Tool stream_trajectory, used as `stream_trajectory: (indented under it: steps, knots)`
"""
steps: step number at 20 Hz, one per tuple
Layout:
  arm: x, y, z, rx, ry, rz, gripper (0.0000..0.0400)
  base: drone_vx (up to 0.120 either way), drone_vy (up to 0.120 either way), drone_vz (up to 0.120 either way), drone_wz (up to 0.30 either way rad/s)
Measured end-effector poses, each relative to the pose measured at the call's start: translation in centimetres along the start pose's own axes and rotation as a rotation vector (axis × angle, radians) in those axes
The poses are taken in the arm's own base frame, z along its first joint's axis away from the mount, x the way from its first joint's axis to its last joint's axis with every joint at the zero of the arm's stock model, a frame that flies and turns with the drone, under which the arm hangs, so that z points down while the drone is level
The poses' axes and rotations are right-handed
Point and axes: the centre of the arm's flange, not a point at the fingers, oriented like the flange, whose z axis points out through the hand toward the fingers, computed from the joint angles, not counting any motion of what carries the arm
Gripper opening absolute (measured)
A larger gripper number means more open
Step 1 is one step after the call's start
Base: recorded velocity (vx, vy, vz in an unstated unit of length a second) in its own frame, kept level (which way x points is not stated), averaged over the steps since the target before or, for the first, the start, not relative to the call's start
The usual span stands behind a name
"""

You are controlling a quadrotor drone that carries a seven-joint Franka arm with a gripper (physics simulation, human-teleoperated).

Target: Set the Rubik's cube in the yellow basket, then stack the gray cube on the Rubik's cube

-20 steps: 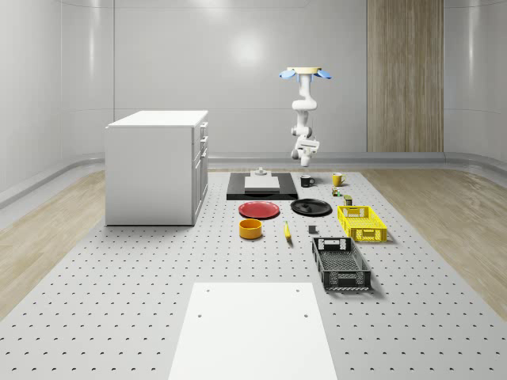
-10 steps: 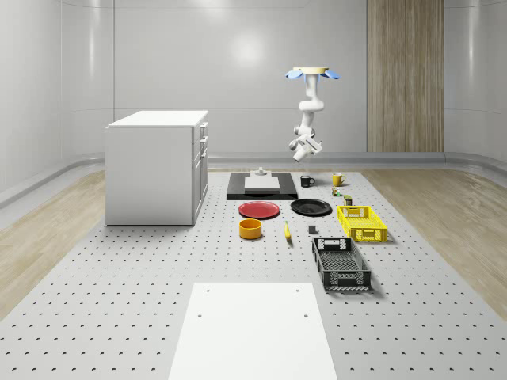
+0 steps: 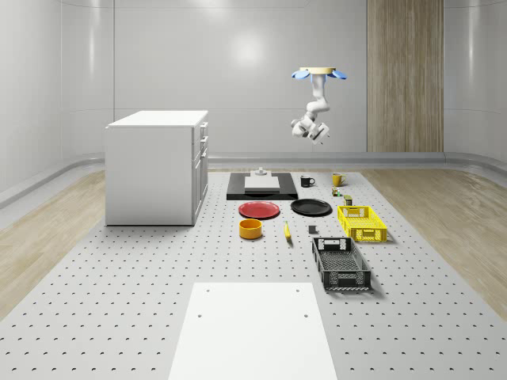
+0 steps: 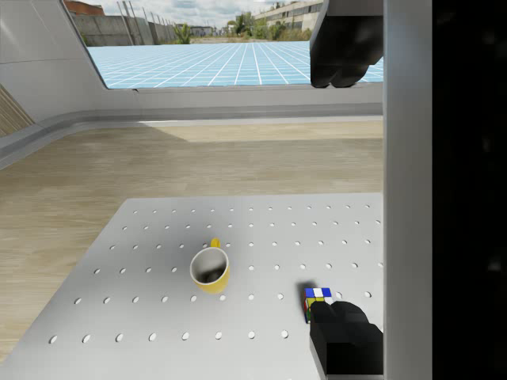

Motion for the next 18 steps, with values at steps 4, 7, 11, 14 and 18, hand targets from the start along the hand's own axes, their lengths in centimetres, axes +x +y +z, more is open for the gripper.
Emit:
stream_trajectory:
  steps: [4, 7, 11, 14, 18]
  knots:
    - [-2.3, -2.3, 0.5, -0.234, 0.237, -0.008, 0.04, 0.0, 0.12, 0.0, 0.0]
    - [-3.2, -3.2, 1.0, -0.33, 0.337, -0.012, 0.04, 0.0, 0.12, -0.027, 0.0]
    - [-3.8, -3.8, 1.5, -0.399, 0.41, -0.015, 0.04, 0.0, 0.12, -0.12, 0.0]
    - [-4.1, -4.0, 1.7, -0.426, 0.439, -0.016, 0.04, 0.0, 0.12, -0.12, 0.0]
    - [-4.3, -4.2, 1.8, -0.446, 0.459, -0.017, 0.04, 0.0, 0.08, -0.12, 0.0]
